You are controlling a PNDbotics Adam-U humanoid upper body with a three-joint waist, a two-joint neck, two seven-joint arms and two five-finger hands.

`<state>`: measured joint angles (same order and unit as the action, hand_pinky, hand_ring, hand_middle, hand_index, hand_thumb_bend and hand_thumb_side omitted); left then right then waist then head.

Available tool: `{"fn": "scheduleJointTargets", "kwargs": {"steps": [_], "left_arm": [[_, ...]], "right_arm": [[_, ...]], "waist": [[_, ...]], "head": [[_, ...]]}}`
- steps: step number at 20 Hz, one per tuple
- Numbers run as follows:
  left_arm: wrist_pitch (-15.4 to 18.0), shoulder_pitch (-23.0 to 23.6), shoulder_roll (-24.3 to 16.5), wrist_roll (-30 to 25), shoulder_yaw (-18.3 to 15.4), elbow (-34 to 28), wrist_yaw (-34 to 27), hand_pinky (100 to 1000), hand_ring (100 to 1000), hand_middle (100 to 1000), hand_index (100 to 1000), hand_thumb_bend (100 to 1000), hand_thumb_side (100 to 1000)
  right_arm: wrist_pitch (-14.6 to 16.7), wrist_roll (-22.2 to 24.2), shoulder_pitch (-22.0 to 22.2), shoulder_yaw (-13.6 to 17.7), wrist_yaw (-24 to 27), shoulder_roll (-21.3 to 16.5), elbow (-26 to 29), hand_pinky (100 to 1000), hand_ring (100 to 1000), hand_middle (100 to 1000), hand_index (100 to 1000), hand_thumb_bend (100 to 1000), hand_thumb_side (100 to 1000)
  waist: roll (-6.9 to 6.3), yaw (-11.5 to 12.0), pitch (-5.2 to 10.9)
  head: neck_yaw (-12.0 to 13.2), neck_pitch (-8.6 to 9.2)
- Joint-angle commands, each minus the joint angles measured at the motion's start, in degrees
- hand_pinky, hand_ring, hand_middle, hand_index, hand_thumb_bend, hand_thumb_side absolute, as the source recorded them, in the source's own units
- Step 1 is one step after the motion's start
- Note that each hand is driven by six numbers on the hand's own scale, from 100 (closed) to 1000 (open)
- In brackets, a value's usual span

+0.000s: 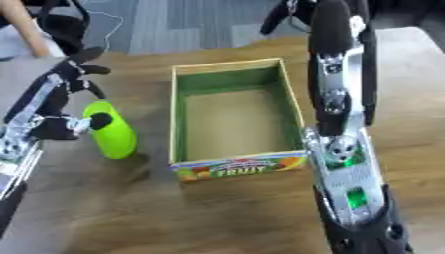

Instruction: Pick up objects on the table and place them in the box.

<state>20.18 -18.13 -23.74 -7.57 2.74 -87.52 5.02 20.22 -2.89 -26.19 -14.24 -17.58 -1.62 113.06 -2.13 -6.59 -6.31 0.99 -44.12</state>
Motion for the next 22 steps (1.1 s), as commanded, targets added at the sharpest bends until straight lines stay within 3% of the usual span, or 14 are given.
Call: {"fn": "scheduleJointTargets", "kwargs": {"steps": [1, 7, 15, 22], "left_arm": [[1.43, -0.51, -0.42, -0.36, -0.07, 0.31, -1.07, 516, 827, 936, 948, 816, 497], [3.38, -0.88, -0.17, -1.13, -0.14, 1.18, -2.49, 559, 839, 939, 950, 916, 436], [3.51, -1.6, 0.12, -2.75, 0.31, 1.41, -9.63, 558, 846, 942, 952, 890, 416], [1.59, -2.3, -0.05, -4.72, 1.02, 1.02, -20.96, 544, 842, 941, 954, 845, 429]], "right_arm": [[0.05, 0.42, -0.27, -0.1, 0.39, -0.25, 0.43, 374, 798, 776, 907, 349, 982], [0.24, 0.27, -0.34, 0.02, 0.61, -0.19, 0.4, 371, 794, 771, 898, 357, 987], [0.29, 0.48, -0.29, -0.01, 0.59, -0.04, 0.24, 370, 793, 768, 893, 364, 988], [0.29, 0.62, 0.0, -0.04, 0.61, 0.17, -0.11, 368, 794, 768, 893, 367, 974]], "waist": [[-0.01, -0.06, 0.55], [0.28, -0.25, 0.57], [0.49, -0.34, 0.77], [0.48, -0.32, 1.15]], "head": [[0.05, 0.0], [0.22, 0.0], [0.32, 0.0], [0.15, 0.0]]}}
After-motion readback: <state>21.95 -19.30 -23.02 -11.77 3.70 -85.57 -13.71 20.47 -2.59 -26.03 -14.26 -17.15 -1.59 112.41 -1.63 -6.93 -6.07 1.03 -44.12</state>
